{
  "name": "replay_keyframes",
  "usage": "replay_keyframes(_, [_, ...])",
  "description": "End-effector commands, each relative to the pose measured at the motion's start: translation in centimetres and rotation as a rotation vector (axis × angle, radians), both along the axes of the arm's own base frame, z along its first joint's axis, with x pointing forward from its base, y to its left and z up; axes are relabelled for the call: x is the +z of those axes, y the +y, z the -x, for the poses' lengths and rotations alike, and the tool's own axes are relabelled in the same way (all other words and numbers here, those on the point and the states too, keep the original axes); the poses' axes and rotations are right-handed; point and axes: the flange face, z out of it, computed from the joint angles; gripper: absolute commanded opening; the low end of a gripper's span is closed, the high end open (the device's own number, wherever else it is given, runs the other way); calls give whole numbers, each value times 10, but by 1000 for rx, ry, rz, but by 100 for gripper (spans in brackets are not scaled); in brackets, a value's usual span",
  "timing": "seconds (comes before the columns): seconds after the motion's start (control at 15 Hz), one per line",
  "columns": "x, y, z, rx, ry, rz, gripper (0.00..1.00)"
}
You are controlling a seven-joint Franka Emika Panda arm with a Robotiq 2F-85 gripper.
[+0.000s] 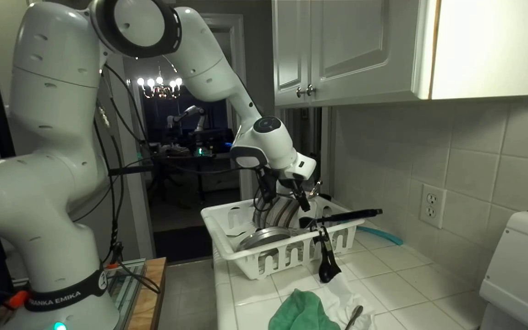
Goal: Pick up the blue spoon and place it on the counter
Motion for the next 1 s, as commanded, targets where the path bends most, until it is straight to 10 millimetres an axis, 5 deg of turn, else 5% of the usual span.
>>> replay_keyframes(0.0, [31, -18, 38, 31, -27, 99, 100])
replay_keyframes(0.33, [41, -61, 90, 115, 164, 237, 100])
replay_keyframes(0.6, [88, -80, 122, 120, 280, 198, 100])
replay_keyframes(0.87, [157, -106, 149, -5, 234, 232, 100])
replay_keyframes(0.93, [129, -99, 122, 50, 256, 206, 100])
